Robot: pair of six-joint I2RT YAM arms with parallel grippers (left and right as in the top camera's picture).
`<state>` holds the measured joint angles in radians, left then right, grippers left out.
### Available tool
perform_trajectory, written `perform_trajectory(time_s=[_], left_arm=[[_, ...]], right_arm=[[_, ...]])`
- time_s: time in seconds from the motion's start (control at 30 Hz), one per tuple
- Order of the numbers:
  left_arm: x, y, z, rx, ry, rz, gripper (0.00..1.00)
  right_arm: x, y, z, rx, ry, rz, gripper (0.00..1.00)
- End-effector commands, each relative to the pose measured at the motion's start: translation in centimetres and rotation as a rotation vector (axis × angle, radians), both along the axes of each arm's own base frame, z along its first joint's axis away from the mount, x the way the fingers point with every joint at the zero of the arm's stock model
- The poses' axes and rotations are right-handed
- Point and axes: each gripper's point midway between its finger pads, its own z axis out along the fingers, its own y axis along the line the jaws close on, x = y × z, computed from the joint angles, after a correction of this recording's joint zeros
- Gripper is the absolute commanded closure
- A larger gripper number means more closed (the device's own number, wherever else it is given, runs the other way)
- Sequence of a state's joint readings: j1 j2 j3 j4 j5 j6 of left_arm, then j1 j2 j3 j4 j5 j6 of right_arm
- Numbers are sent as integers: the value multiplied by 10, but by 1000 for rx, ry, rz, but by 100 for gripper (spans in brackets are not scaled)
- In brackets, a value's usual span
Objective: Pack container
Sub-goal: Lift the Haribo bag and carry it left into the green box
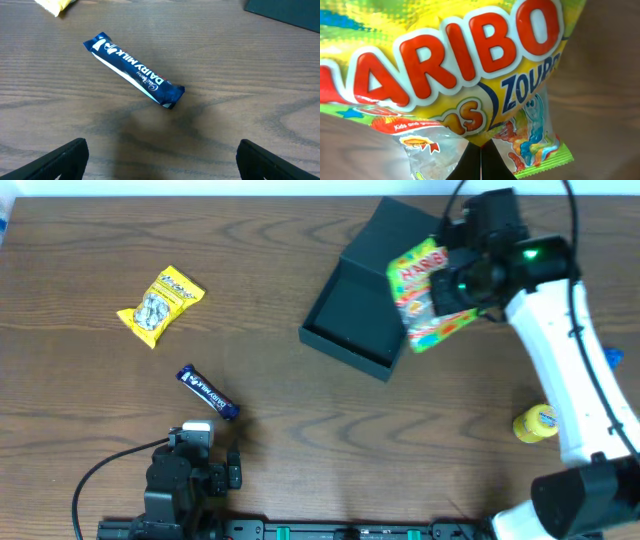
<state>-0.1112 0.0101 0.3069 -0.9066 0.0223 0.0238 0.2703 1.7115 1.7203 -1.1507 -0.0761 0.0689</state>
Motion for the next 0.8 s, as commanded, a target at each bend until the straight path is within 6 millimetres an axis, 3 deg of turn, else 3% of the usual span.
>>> perform_trajectory(time_s=[0.0, 0.1, 0.2, 0.37, 0.5, 0.77], left_arm=[[-5, 3, -18, 18, 54, 10, 5], [-5, 3, -18, 18, 54, 10, 5], [-5, 3, -18, 18, 54, 10, 5], [-5, 3, -18, 18, 54, 10, 4], [-5, 3, -18, 18, 54, 10, 5], [-5, 3, -18, 18, 54, 10, 5]], right_arm=[[-10, 46, 13, 154, 18, -126, 99], [-11, 92, 22, 242, -17, -129, 99], [-8, 121, 27, 317, -38, -159, 99], [4, 149, 17, 428, -1, -313, 99], [19, 154, -8, 459, 47, -449, 99], [44, 132, -58, 370, 40, -683, 99]])
